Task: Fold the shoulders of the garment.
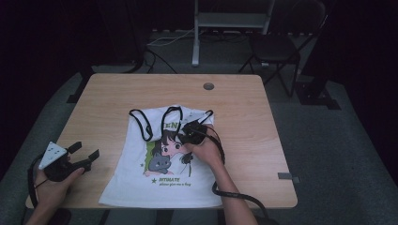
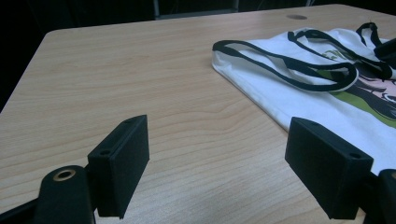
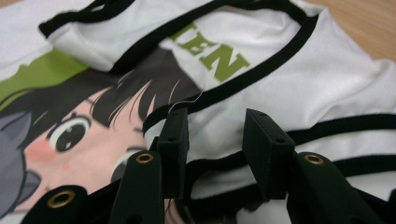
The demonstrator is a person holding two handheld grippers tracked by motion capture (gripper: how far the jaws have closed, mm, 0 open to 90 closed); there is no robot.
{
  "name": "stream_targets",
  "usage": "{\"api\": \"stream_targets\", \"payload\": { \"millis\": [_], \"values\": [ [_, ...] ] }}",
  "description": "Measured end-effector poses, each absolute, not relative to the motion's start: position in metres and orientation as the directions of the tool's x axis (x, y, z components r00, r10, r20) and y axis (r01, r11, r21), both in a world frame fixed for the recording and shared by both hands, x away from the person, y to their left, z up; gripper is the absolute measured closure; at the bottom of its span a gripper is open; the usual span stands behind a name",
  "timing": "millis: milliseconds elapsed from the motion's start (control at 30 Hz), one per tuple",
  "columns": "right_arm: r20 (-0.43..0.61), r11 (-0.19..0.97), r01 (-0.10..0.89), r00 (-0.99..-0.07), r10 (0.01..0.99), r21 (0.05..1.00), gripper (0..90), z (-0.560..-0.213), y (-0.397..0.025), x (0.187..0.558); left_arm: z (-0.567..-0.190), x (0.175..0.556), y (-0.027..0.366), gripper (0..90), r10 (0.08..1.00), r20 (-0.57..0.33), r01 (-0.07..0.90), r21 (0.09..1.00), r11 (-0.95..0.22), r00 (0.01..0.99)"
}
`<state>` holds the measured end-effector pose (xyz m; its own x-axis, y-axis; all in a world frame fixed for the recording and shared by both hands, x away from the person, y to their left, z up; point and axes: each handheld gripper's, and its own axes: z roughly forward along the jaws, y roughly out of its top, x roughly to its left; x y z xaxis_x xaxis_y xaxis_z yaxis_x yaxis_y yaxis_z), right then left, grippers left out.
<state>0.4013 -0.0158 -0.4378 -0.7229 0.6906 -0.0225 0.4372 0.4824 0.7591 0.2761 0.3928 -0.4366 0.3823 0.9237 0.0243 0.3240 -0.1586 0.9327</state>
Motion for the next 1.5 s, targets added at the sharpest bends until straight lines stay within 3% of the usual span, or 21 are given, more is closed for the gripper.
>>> {"api": "stream_targets", "payload": {
  "millis": [367, 633, 800, 1000, 1067, 1500],
  "values": [
    [-0.028, 0.504, 0.429, -0.740, 0.672, 0.750, 58.1, -0.438, -0.019, 0.394, -0.437, 0.276, 0.393, 21.4, 0.925, 0.025, 0.325, 0.932, -0.158, 0.380],
    [-0.020, 0.411, 0.406, -0.691, 0.722, 0.816, 33.2, -0.424, -0.031, 0.386, -0.436, 0.276, 0.393, 21.4, 0.924, 0.024, 0.326, 0.932, -0.159, 0.381],
    [0.028, 0.330, 0.444, -0.630, 0.776, 0.833, 21.8, -0.418, -0.055, 0.378, -0.436, 0.276, 0.393, 21.4, 0.924, 0.024, 0.326, 0.932, -0.159, 0.383],
    [0.060, 0.276, 0.487, -0.567, 0.821, 0.829, 19.7, -0.421, -0.097, 0.365, -0.436, 0.277, 0.392, 21.4, 0.922, 0.017, 0.333, 0.930, -0.156, 0.386],
    [0.066, 0.256, 0.493, -0.546, 0.835, 0.831, 13.8, -0.421, -0.110, 0.361, -0.436, 0.278, 0.391, 21.4, 0.923, 0.014, 0.333, 0.930, -0.153, 0.385],
    [0.098, 0.171, 0.507, -0.460, 0.882, 0.845, 13.6, -0.418, -0.169, 0.337, -0.430, 0.297, 0.384, 21.4, 0.923, 0.006, 0.341, 0.928, -0.149, 0.386]
  ]
}}
